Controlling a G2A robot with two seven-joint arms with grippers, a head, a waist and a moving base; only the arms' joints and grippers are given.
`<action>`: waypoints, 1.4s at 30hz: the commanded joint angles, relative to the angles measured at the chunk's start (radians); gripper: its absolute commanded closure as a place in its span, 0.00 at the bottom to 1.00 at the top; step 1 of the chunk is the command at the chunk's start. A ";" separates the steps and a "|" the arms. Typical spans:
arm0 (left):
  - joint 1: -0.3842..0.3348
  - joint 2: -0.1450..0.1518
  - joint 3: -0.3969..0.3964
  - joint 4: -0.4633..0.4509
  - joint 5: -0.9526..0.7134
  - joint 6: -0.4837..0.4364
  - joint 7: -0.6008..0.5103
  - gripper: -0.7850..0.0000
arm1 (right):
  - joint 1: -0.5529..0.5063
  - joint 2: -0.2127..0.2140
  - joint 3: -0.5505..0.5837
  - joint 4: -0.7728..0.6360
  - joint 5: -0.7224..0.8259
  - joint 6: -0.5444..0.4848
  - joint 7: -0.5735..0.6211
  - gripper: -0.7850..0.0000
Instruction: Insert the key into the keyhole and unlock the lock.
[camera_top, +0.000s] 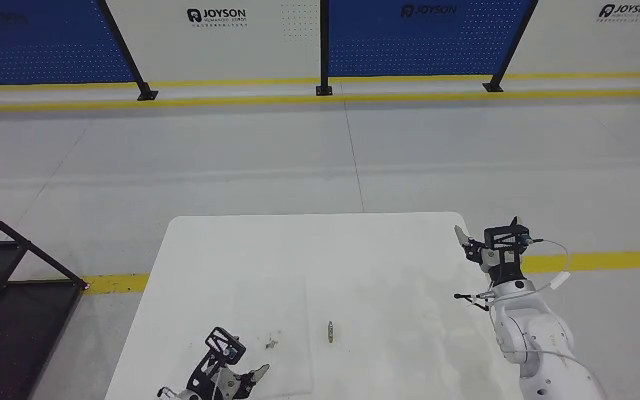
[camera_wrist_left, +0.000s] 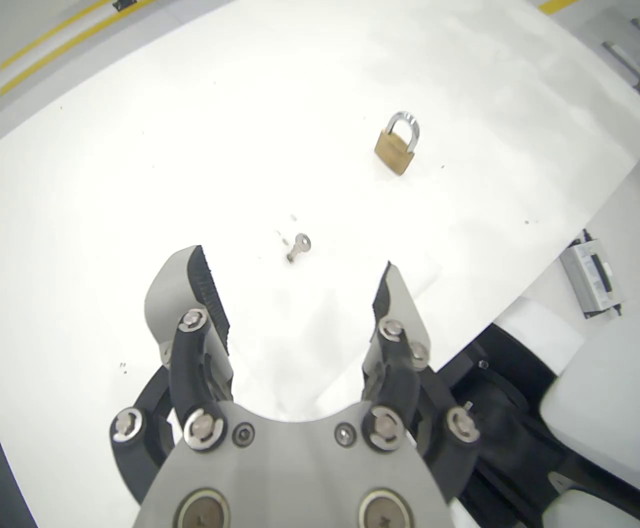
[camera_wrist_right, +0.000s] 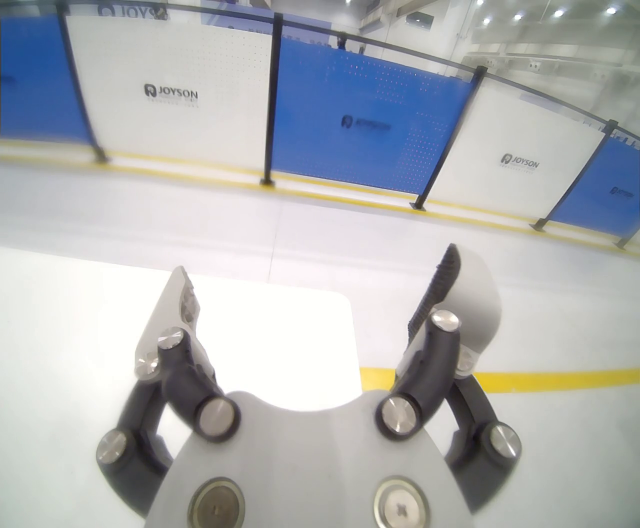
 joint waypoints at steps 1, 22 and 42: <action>-0.022 -0.003 0.046 0.016 0.041 0.043 -0.025 0.27 | 0.000 0.000 0.000 0.000 0.000 0.000 0.000 0.00; -0.251 -0.031 0.288 0.181 0.175 0.264 -0.115 0.56 | 0.000 0.000 0.000 0.000 0.000 0.000 0.000 0.00; -0.344 -0.042 0.336 0.256 0.191 0.316 -0.163 0.74 | 0.000 0.000 0.000 0.000 0.000 0.000 0.000 0.00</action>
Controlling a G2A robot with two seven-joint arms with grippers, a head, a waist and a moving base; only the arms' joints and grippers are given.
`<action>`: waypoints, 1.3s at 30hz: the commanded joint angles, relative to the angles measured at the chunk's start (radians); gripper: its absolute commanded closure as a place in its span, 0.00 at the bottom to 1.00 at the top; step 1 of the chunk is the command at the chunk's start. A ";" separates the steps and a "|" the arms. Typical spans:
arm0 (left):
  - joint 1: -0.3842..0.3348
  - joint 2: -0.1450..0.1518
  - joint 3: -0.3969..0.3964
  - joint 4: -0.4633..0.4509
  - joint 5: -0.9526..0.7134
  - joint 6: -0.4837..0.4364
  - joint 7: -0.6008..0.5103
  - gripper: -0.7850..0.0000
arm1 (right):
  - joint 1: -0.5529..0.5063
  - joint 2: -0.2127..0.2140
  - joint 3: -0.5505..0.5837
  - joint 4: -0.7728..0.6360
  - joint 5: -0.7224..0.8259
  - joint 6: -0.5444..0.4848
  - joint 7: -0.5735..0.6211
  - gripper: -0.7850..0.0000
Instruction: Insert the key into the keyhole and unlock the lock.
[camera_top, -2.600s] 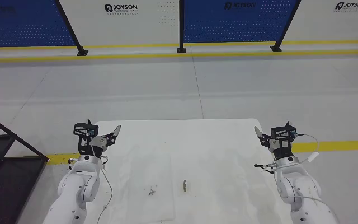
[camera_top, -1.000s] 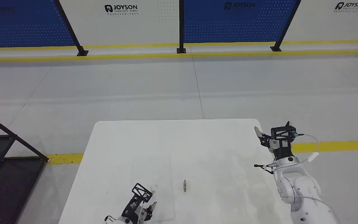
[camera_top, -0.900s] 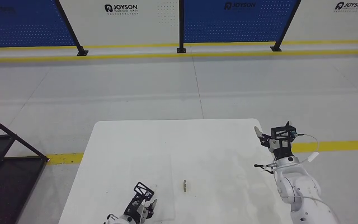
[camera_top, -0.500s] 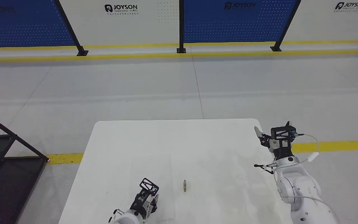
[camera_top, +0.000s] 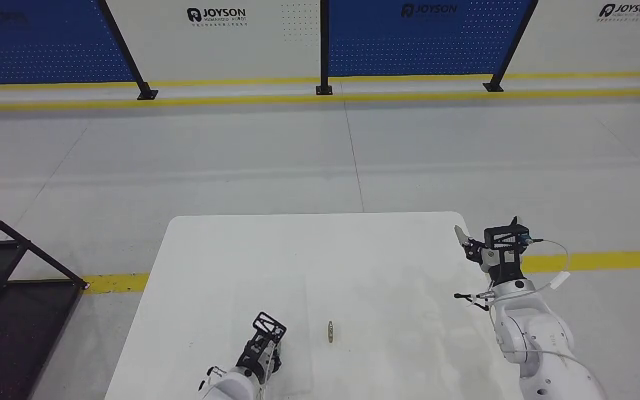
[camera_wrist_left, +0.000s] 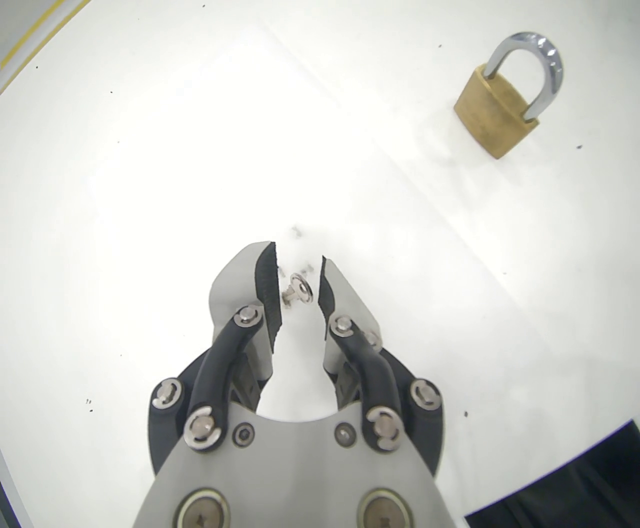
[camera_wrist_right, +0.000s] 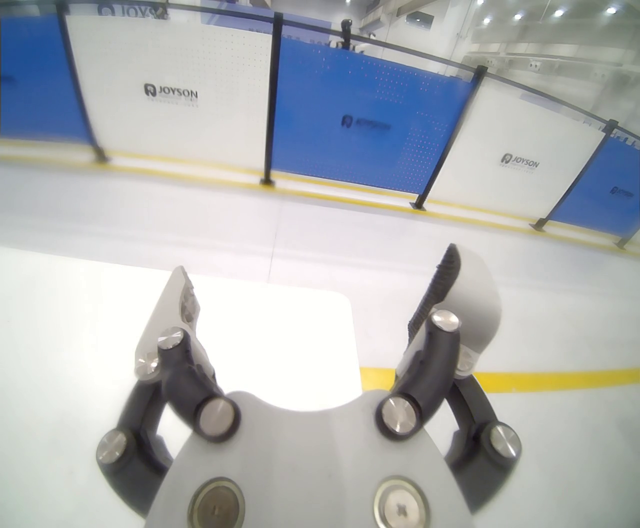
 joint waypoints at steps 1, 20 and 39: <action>-0.002 0.000 0.003 0.003 0.002 0.003 -0.001 0.76 | 0.000 0.000 0.000 0.000 0.000 0.000 0.000 0.00; 0.056 0.007 -0.036 -0.067 -0.017 0.013 0.052 1.00 | 0.000 0.000 0.000 0.000 0.000 0.000 0.000 0.00; 0.203 0.036 -0.250 -0.138 -0.237 -0.164 0.262 1.00 | 0.000 0.000 0.000 0.000 0.000 0.000 0.000 0.00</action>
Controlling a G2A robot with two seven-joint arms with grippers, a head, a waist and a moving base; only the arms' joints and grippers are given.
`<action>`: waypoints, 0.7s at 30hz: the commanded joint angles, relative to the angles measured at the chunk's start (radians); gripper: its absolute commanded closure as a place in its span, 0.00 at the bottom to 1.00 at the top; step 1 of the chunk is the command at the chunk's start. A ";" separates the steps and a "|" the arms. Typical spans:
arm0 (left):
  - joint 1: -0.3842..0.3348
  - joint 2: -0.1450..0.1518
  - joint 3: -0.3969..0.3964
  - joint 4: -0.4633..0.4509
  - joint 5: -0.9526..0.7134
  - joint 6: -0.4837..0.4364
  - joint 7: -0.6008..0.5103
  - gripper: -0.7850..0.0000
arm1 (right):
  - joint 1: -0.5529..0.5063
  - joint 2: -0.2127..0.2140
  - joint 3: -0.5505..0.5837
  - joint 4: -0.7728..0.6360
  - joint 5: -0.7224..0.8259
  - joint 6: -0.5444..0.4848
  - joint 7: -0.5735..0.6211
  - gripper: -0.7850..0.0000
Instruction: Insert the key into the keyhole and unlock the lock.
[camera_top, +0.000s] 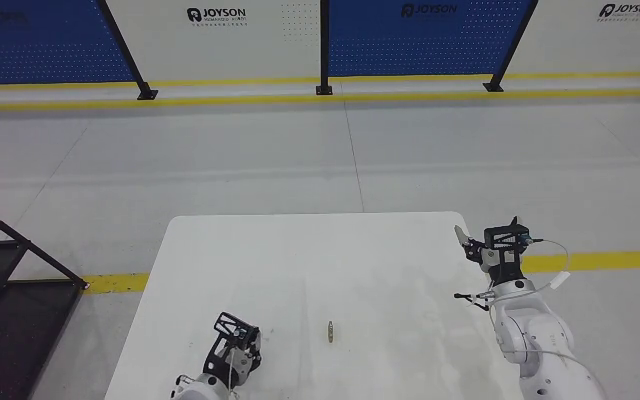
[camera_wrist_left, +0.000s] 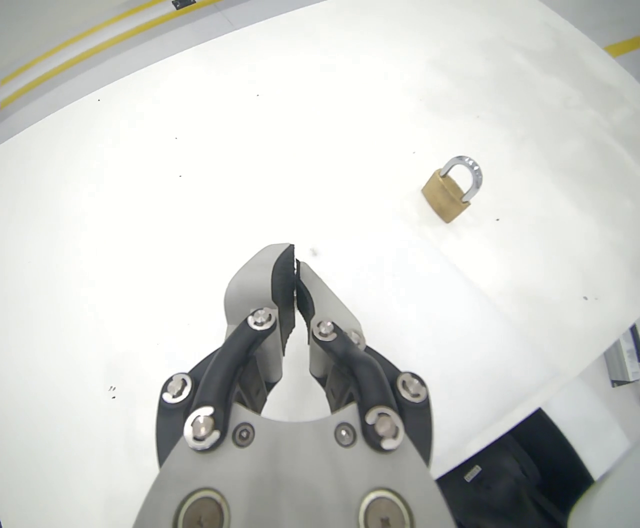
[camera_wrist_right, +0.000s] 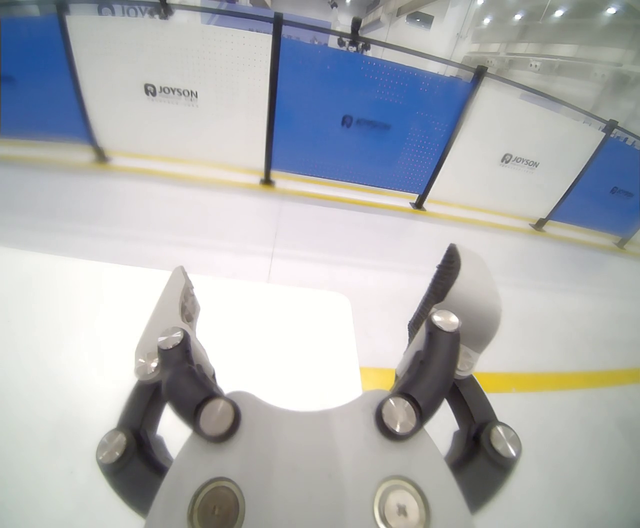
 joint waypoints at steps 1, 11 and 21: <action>0.003 0.003 -0.018 0.010 -0.015 -0.031 0.016 1.00 | 0.000 0.000 0.000 0.000 0.000 0.000 0.000 0.00; -0.006 0.009 -0.060 0.034 -0.057 -0.102 0.114 1.00 | 0.000 0.000 0.000 0.000 0.000 0.000 0.000 0.00; -0.019 0.010 -0.059 0.042 -0.075 -0.118 0.127 1.00 | -0.065 0.000 -0.081 -0.080 -0.152 -0.071 0.030 0.00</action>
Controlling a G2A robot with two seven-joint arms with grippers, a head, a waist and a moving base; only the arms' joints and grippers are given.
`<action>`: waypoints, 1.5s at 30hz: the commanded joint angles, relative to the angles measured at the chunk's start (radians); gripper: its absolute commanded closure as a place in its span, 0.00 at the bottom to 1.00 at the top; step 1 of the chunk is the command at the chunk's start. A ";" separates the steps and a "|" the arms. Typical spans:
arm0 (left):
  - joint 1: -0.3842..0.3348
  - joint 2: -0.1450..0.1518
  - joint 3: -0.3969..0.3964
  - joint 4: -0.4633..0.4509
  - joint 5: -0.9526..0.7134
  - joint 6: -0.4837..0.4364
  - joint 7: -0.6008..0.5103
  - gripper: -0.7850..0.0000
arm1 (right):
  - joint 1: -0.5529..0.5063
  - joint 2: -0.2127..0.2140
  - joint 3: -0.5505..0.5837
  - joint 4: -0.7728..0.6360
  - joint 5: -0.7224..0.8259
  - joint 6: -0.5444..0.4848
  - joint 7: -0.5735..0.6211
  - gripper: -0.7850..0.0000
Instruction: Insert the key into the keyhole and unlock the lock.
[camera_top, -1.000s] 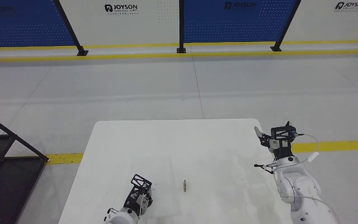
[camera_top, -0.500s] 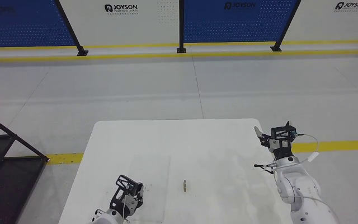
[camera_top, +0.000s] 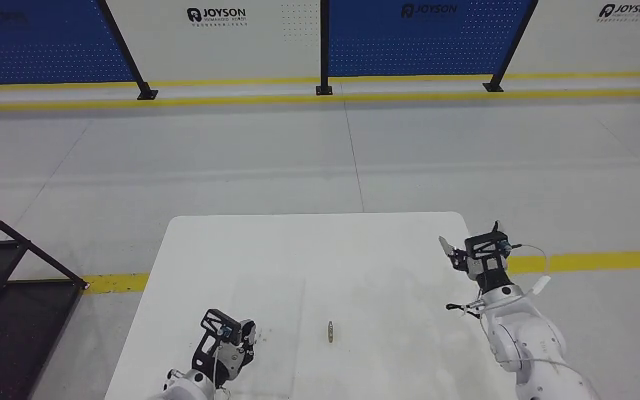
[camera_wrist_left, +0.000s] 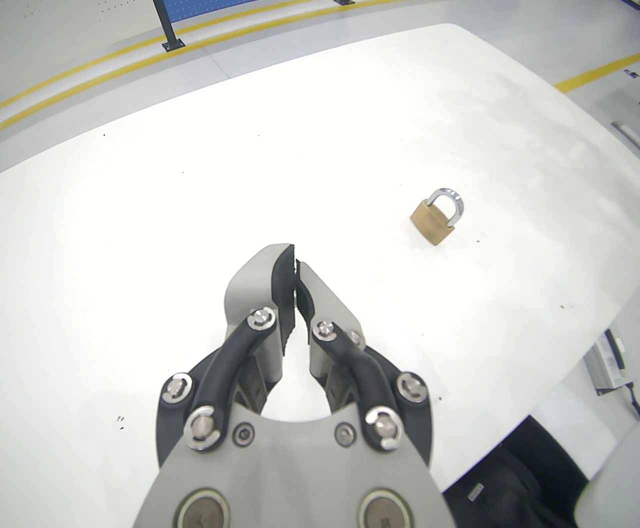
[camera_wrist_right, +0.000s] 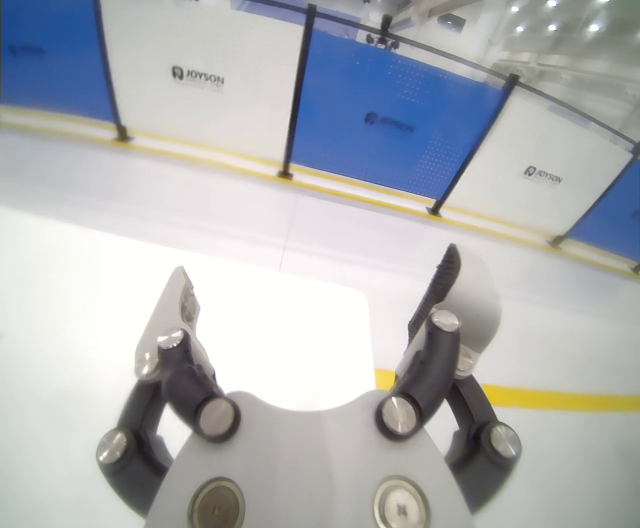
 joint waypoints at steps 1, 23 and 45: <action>-0.013 0.001 -0.004 0.012 -0.021 -0.028 0.017 1.00 | -0.033 0.000 -0.040 -0.039 -0.066 -0.019 0.006 0.00; -0.013 0.010 -0.065 0.066 -0.081 -0.143 0.154 1.00 | -0.112 -0.021 -0.485 -0.006 -0.324 -0.213 0.027 0.00; -0.013 0.010 -0.065 0.066 -0.081 -0.143 0.154 1.00 | 0.116 -0.088 -0.643 0.280 -0.060 -0.105 0.180 0.08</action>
